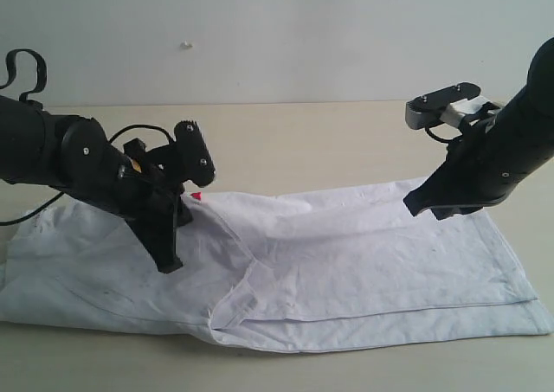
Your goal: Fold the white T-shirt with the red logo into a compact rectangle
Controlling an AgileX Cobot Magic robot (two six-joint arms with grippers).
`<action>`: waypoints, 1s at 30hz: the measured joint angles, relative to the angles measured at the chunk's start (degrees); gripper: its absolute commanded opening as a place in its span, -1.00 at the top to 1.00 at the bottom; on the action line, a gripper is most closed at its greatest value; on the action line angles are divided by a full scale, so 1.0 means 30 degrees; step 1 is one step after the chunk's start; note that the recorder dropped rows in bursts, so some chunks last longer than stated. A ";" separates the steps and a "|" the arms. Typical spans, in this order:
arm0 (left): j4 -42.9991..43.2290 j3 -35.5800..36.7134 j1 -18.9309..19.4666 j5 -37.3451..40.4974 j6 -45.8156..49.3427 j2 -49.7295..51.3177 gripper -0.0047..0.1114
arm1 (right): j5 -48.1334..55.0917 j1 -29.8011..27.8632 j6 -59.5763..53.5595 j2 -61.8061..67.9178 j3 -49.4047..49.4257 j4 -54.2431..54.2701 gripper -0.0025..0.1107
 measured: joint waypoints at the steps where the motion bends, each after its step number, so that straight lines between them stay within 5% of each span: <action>1: 0.0000 0.0000 0.0000 -0.0511 0.0000 0.0040 0.92 | 0.0000 0.0000 0.0000 0.0000 0.0000 0.0000 0.96; 7: 0.0000 0.0000 0.0037 -0.2300 0.0000 0.0285 0.92 | 0.0000 0.0000 0.0000 0.0000 0.0000 0.0000 0.96; 11: -0.0359 0.0000 0.1164 -0.1466 -0.1652 -0.0293 0.92 | 0.0000 0.0000 0.0000 0.0000 0.0000 0.0000 0.96; 25: -0.8050 -0.0076 1.1512 0.8813 -0.3266 -0.1937 0.92 | 0.0196 0.0000 0.0000 0.0000 0.0000 0.1159 0.96; 28: -0.9758 -0.0076 1.3999 1.0844 -0.3058 -0.1937 0.62 | 0.0371 0.0000 -0.0036 0.0000 0.0000 0.1276 0.96; 30: -0.9887 0.0070 1.4923 1.1121 -0.2975 -0.1966 0.21 | 0.0410 0.0000 -0.0036 0.0000 0.0000 0.1353 0.96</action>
